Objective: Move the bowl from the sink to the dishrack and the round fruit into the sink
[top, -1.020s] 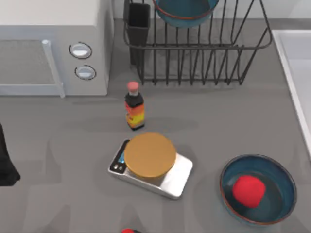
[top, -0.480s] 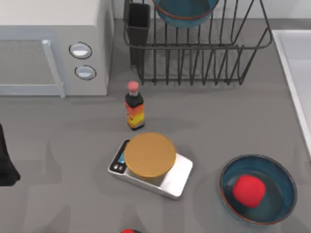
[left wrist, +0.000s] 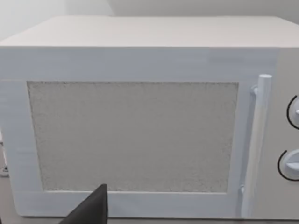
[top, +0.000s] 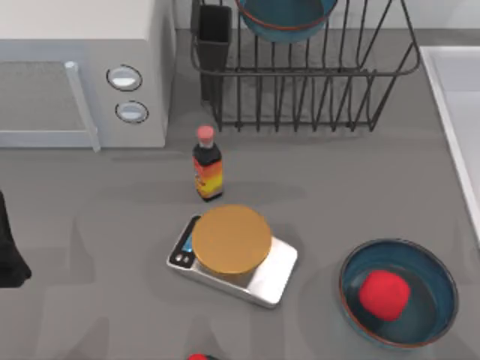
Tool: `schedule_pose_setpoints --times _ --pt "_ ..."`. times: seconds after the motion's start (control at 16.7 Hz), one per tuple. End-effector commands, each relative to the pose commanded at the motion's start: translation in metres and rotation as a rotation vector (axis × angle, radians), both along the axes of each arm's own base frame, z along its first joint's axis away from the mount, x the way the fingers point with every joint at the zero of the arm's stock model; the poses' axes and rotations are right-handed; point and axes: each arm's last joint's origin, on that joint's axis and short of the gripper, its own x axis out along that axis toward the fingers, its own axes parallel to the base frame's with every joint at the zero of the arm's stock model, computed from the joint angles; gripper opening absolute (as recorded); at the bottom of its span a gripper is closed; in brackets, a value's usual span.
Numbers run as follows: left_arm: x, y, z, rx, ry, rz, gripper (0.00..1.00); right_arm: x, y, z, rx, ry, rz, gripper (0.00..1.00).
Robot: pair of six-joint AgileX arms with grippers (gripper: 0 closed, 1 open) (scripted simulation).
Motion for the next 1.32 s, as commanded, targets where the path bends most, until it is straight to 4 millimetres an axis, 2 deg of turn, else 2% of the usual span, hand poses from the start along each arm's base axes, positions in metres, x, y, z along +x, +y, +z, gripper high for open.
schedule_pose_setpoints --times 0.42,0.66,0.84,1.02,1.32 --pt "0.0 0.0 0.0 0.0 0.0 0.0 1.0 0.0 0.001 0.002 0.007 0.011 0.007 1.0" --pt "0.0 0.0 0.0 0.0 0.0 0.0 1.0 0.003 0.009 0.022 0.078 0.156 0.077 1.0" --pt "0.0 0.0 0.0 0.0 0.0 0.0 1.0 0.015 0.022 0.043 0.146 0.378 0.144 1.0" --pt "0.0 0.0 0.0 0.0 0.0 0.0 1.0 0.037 0.044 0.061 0.19 0.668 0.186 1.0" --pt "0.0 0.0 0.0 0.0 0.0 0.0 1.0 0.085 0.1 0.064 0.162 1.159 0.153 1.0"
